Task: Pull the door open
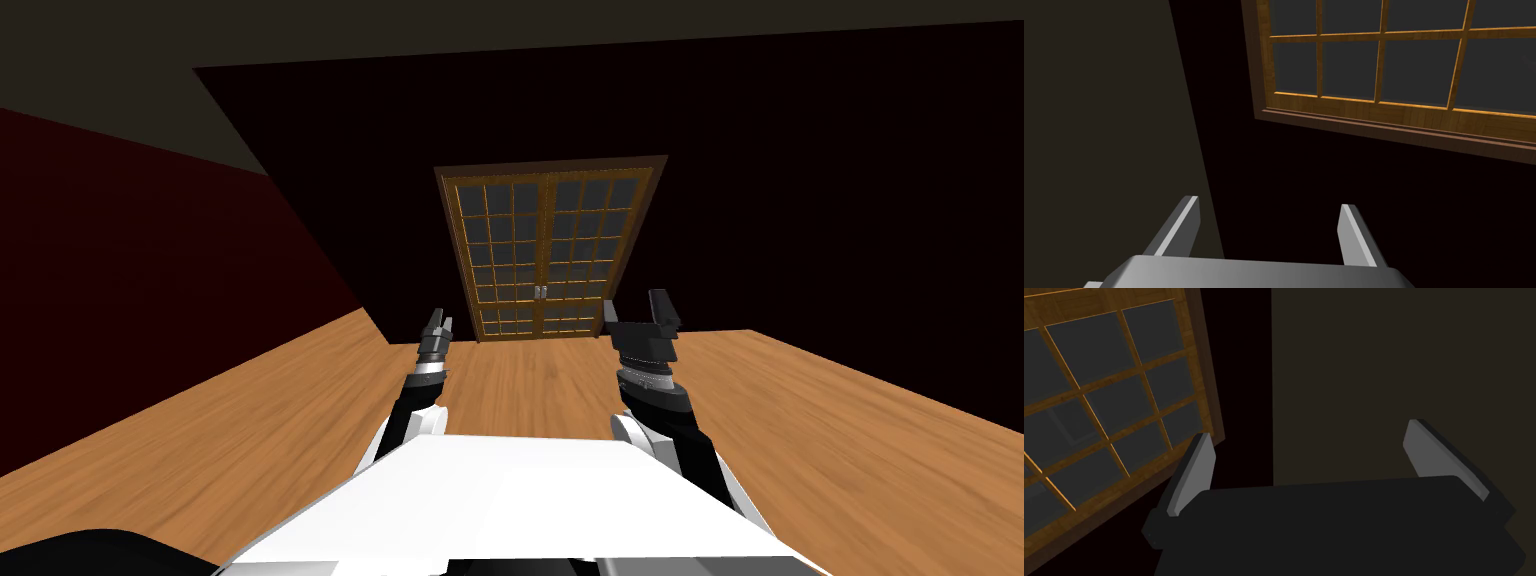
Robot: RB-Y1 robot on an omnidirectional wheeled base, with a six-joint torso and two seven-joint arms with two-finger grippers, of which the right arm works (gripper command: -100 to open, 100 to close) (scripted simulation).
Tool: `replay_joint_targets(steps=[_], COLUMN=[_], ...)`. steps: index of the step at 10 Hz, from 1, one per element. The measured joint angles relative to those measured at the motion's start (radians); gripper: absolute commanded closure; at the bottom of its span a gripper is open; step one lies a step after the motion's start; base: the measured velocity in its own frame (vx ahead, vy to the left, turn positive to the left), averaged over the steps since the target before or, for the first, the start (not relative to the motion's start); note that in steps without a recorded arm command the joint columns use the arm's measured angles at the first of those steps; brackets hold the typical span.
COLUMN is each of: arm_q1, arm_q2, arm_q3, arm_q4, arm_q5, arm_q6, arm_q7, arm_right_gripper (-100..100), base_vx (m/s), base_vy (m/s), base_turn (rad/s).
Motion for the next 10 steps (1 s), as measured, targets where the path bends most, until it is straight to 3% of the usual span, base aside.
replay_joint_targets(steps=[10], arm_q1=[-0.043], arm_q2=[-0.045], arm_q3=[0.041], arm_q4=[0.201], arm_q5=[-0.116], arm_q6=[-0.05], arm_q7=[-0.155], arm_right_gripper=[-100], base_vx=[0.134], base_vy=[-0.027], base_turn=[0.057])
